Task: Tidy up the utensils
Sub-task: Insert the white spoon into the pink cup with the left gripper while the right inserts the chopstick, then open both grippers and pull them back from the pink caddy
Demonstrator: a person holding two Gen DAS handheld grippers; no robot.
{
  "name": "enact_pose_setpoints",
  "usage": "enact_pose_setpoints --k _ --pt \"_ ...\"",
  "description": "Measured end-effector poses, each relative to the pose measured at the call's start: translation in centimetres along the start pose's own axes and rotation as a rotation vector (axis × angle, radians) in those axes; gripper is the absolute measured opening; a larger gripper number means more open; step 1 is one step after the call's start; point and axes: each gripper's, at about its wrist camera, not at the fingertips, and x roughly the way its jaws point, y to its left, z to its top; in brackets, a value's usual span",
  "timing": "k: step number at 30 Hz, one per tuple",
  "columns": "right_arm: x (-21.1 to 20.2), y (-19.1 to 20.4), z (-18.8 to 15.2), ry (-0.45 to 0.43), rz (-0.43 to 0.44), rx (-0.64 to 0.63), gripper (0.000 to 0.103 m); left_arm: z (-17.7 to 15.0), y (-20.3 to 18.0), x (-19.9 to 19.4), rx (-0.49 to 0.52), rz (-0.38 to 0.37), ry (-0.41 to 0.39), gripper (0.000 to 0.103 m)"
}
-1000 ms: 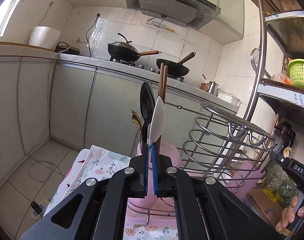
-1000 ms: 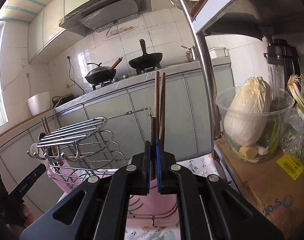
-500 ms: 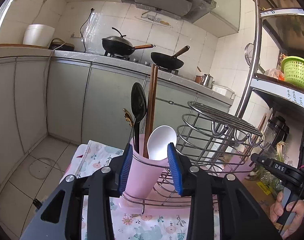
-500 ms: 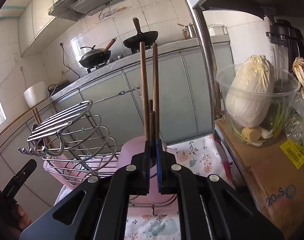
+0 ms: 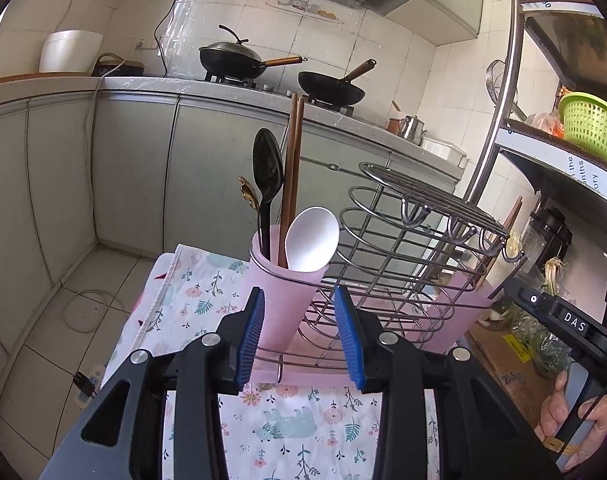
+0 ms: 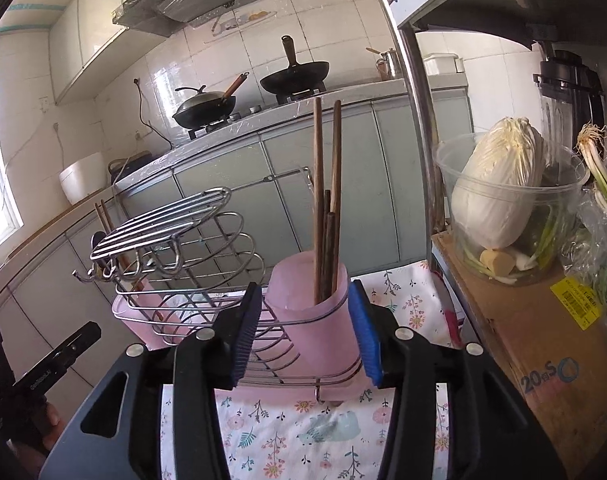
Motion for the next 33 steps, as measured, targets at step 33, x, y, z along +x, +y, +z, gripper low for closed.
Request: enact_pose_setpoints --k 33 --pt "-8.3 5.8 -8.3 0.033 -0.037 -0.170 0.072 -3.5 -4.7 -5.9 0.073 0.025 0.092 0.064"
